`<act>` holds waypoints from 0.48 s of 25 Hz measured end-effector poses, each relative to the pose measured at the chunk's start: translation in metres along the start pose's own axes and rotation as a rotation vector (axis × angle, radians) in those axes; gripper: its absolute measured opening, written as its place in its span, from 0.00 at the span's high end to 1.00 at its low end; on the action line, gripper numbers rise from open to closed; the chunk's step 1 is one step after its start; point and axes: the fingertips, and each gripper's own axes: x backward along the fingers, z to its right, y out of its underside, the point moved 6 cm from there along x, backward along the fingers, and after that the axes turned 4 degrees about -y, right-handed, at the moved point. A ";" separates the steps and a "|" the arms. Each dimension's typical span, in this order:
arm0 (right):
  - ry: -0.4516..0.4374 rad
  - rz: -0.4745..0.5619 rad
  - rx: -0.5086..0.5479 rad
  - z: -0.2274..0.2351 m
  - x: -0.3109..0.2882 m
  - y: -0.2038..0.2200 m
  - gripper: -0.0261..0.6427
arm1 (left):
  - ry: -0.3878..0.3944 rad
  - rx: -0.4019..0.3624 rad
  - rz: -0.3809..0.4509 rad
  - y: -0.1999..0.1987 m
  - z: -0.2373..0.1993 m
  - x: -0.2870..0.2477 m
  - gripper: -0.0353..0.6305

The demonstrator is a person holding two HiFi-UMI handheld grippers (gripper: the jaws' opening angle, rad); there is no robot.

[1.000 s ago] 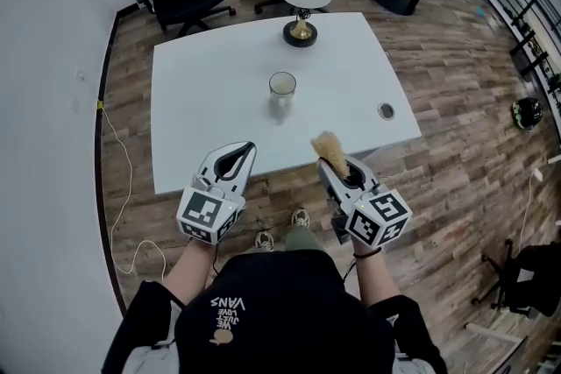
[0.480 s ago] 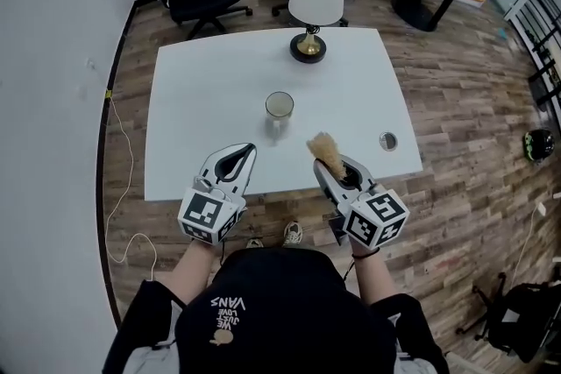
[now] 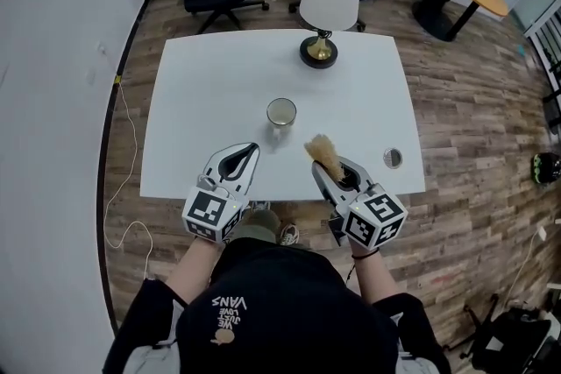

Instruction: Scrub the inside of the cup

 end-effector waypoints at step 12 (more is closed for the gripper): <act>0.005 -0.006 -0.038 0.019 -0.036 -0.004 0.81 | 0.054 0.008 -0.049 0.017 -0.019 -0.038 0.93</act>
